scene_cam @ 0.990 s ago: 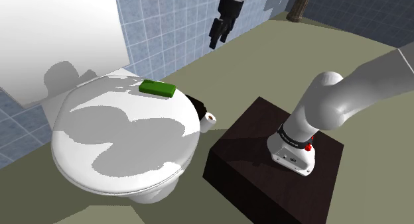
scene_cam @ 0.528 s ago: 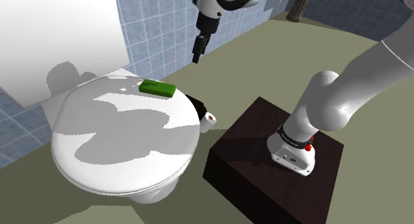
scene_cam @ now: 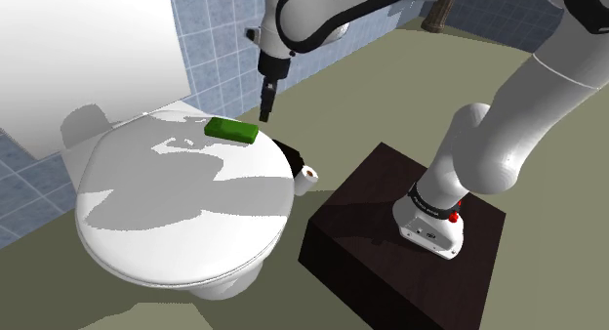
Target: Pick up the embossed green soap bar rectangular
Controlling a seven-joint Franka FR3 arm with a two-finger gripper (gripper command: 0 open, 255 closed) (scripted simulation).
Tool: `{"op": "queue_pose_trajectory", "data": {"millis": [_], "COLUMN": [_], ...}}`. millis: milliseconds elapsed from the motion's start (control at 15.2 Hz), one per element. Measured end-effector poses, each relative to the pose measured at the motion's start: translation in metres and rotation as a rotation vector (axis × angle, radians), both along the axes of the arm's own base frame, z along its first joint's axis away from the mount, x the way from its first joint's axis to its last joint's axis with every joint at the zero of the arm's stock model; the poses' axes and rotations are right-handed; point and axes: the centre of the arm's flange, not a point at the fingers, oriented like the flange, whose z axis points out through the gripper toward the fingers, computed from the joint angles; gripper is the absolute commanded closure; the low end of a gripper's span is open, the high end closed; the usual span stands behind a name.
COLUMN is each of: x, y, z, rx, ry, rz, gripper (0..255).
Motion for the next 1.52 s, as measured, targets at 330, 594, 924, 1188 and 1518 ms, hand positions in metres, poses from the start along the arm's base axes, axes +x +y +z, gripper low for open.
{"op": "queue_pose_trajectory", "data": {"millis": [330,594,924,1188,1518], "x": [0.003,0.004,0.005,0.004,0.005], "y": [0.034,0.036,0.035,0.036,0.036], "z": [-0.032,-0.052,-0.066,-0.066,-0.064], "rx": [0.008,0.008,0.008,0.008,0.008], "ry": [-0.007,-0.008,-0.008,-0.008,-0.008], "rz": [0.114,0.119,0.119,0.119,0.120], "gripper": [0,0,255,255,255]}}
